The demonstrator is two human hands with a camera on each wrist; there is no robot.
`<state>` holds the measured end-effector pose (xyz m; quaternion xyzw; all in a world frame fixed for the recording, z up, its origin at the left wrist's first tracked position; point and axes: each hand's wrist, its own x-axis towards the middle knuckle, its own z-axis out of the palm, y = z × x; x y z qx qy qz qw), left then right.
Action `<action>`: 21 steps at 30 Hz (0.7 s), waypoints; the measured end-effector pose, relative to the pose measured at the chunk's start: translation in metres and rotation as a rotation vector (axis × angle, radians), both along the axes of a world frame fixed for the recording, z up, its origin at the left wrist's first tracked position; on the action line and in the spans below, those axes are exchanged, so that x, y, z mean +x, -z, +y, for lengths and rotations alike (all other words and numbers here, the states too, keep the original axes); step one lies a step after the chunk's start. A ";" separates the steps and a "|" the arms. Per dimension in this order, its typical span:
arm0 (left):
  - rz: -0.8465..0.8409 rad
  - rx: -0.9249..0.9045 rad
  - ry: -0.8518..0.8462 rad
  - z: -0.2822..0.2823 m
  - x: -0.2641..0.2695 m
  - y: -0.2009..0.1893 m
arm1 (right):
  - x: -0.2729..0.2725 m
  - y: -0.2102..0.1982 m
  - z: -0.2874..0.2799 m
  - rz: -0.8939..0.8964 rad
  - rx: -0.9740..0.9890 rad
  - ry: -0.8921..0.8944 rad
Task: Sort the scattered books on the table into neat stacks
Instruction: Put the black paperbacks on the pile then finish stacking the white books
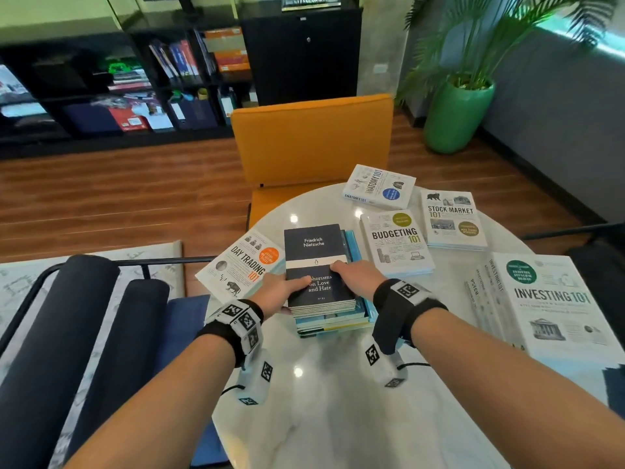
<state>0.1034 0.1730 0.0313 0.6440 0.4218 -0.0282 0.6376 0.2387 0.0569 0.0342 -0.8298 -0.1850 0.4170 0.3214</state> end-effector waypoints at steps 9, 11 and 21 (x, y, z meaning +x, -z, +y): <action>-0.058 0.201 0.278 -0.009 -0.031 0.004 | -0.002 -0.001 -0.031 -0.118 -0.022 -0.083; 0.005 0.368 0.344 -0.009 -0.037 0.019 | -0.007 0.004 -0.046 -0.136 -0.021 -0.193; 0.104 0.676 0.274 -0.021 -0.029 0.030 | -0.029 0.029 -0.053 -0.442 0.068 -0.225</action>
